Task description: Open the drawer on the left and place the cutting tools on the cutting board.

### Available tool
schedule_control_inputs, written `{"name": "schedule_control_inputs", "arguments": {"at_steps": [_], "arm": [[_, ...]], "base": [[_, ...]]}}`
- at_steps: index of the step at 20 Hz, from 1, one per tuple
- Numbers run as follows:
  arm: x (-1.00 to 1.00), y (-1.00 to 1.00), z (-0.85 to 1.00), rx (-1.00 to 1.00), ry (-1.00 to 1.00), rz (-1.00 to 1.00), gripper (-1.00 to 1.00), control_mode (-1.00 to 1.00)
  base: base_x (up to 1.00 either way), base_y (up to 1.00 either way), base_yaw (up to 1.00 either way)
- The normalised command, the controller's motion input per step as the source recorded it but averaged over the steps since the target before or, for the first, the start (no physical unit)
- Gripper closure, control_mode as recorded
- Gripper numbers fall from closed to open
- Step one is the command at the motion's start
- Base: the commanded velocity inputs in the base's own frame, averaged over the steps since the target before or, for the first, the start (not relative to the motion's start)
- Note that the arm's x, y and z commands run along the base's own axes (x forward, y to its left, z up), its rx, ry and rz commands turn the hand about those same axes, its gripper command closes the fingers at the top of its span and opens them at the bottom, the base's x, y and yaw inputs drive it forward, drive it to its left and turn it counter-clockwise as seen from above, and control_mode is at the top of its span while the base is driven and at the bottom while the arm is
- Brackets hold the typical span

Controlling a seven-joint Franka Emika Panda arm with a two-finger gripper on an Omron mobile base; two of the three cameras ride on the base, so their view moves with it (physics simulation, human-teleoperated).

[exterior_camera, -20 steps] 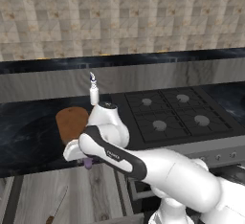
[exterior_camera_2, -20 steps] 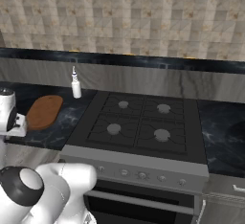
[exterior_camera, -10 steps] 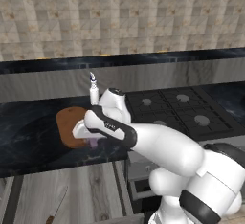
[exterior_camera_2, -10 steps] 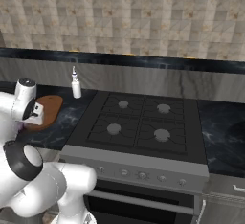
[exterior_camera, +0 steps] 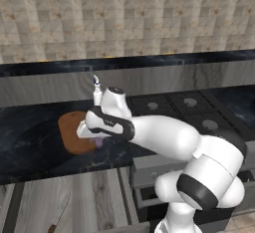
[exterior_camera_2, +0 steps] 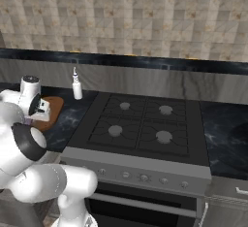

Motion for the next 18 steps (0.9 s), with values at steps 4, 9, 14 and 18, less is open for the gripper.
{"name": "schedule_control_inputs", "arguments": {"at_steps": [4, 9, 14, 18], "arm": [[0.08, 0.18, 0.00, -0.29, -0.05, 0.00, 1.00, -1.00], [0.18, 0.04, 0.00, -0.10, -0.01, 0.00, 1.00, -1.00], [0.57, 0.00, 0.00, 0.00, 0.00, 0.00, 1.00, -1.00], [0.57, 0.00, -0.01, 0.00, 0.00, 0.00, 1.00, -1.00]], "base": [[0.00, 0.00, 0.00], [0.00, 0.00, 0.00], [0.00, 0.00, 0.00], [0.00, 0.00, 0.00]]}}
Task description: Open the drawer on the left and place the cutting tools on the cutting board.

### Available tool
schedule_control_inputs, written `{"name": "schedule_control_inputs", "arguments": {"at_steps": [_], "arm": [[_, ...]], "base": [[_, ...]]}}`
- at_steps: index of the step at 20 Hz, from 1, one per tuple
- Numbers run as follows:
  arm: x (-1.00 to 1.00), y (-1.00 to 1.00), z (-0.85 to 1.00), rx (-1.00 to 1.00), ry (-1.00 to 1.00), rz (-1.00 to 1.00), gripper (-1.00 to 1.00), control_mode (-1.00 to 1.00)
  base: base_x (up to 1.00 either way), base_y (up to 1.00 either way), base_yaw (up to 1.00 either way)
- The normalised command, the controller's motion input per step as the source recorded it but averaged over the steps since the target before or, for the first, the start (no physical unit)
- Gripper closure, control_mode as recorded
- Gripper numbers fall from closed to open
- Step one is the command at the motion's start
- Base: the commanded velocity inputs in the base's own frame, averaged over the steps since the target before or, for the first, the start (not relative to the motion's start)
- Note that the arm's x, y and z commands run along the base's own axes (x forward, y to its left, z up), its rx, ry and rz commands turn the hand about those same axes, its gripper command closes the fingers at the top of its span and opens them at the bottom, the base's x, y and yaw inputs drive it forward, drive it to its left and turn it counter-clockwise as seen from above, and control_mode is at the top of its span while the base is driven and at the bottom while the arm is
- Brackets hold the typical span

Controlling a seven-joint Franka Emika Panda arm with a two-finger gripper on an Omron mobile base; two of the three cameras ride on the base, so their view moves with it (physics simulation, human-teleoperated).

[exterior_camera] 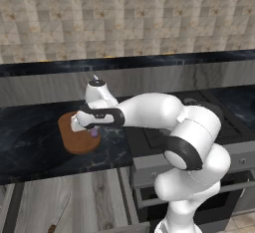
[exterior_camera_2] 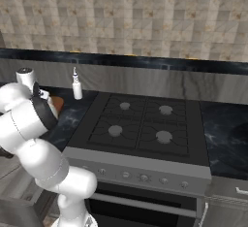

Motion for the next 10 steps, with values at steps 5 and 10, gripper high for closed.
{"name": "schedule_control_inputs", "arguments": {"at_steps": [5, 10], "arm": [[0.36, 0.09, -0.09, 0.00, 0.00, 0.00, 1.00, -1.00], [0.33, 0.12, -0.14, 0.00, 0.00, 0.00, 1.00, -1.00]], "base": [[0.00, 0.00, 0.00], [0.00, 0.00, 0.00]]}}
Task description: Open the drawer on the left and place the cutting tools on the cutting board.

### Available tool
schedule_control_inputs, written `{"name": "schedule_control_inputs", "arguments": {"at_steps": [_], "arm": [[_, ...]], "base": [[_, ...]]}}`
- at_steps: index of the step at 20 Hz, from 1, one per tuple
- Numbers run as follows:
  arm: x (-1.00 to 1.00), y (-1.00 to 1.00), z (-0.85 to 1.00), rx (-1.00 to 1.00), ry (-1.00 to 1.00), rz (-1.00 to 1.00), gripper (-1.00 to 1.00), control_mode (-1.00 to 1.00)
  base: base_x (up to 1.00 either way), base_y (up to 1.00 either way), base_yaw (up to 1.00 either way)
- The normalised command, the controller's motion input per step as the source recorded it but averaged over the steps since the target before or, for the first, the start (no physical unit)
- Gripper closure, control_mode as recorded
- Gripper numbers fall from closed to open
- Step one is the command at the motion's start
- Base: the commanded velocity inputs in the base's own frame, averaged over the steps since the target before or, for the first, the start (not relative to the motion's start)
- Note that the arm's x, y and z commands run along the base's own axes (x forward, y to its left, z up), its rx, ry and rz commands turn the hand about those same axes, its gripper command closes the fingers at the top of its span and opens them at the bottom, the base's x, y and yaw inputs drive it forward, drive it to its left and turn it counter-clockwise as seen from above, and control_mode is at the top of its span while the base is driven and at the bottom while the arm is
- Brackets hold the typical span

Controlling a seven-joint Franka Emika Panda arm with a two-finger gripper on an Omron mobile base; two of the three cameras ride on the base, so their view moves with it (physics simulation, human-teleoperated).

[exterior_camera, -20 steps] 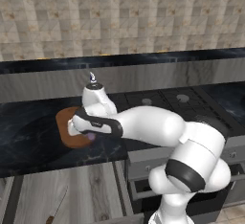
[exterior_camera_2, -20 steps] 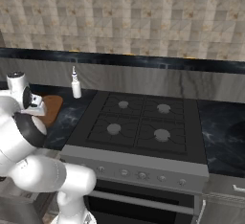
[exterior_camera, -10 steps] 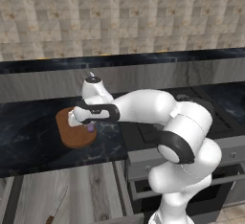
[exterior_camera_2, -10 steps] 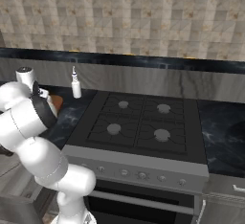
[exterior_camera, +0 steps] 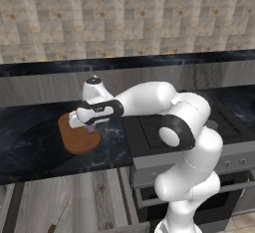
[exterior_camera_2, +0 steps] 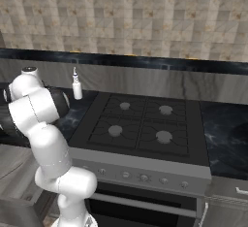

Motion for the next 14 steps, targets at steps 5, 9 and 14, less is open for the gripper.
{"name": "schedule_control_inputs", "arguments": {"at_steps": [5, 9, 14], "arm": [[0.25, 0.07, -0.27, 0.00, 0.00, 0.00, 1.00, -1.00], [0.10, 0.07, -0.32, -0.01, 0.00, 0.00, 1.00, -1.00], [0.05, 0.04, -0.26, 0.00, 0.00, 0.00, 1.00, -1.00]], "base": [[0.00, 0.00, 0.00], [0.00, 0.00, 0.00], [0.00, 0.00, 0.00]]}}
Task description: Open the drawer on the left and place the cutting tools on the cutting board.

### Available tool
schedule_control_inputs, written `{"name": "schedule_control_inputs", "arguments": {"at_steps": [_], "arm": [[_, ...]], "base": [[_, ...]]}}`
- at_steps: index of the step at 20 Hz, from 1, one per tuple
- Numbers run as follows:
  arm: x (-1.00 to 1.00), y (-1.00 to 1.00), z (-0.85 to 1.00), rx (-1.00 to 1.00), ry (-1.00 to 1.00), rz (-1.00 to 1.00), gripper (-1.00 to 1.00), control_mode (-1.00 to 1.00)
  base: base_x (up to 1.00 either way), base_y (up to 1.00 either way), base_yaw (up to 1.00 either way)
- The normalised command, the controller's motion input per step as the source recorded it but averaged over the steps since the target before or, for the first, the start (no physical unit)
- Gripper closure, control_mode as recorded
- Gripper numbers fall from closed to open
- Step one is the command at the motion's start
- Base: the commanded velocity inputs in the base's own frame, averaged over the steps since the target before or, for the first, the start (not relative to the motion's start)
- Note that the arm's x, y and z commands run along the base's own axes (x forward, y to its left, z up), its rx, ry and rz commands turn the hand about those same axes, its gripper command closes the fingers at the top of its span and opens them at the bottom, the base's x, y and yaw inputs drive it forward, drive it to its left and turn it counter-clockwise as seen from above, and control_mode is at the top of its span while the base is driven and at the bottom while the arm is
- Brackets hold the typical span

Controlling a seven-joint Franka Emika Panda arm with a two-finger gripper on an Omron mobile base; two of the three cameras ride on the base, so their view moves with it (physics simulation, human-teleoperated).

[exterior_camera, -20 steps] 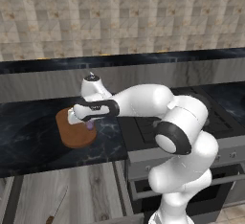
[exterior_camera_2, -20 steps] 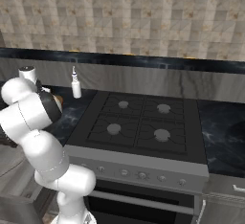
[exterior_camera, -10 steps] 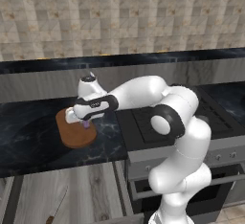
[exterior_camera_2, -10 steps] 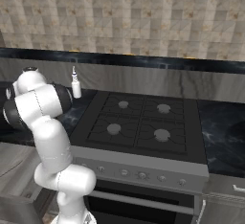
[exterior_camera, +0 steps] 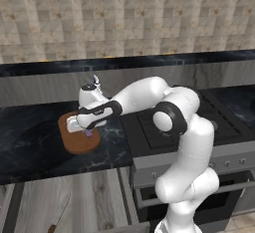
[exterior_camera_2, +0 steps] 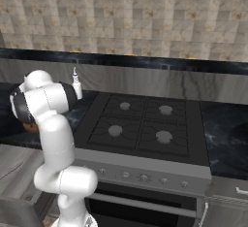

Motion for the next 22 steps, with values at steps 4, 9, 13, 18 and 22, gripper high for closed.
{"name": "schedule_control_inputs", "arguments": {"at_steps": [4, 9, 13, 18, 22], "arm": [[0.00, 0.02, -0.08, 0.00, 0.01, 0.00, 1.00, -1.00], [0.00, 0.00, 0.00, 0.00, 0.00, 0.00, -1.00, -1.00], [0.00, 0.00, 0.00, 0.00, 0.00, 0.00, -1.00, -1.00], [0.00, 0.00, 0.00, 0.00, 0.00, 0.00, -1.00, -1.00], [-0.14, 0.00, 0.01, 0.00, 0.00, 0.00, -1.00, -1.00]], "base": [[0.00, 0.00, 0.00], [0.00, 0.00, 0.00], [0.00, 0.00, 0.00], [0.00, 0.00, 0.00], [0.00, 0.00, 0.00]]}}
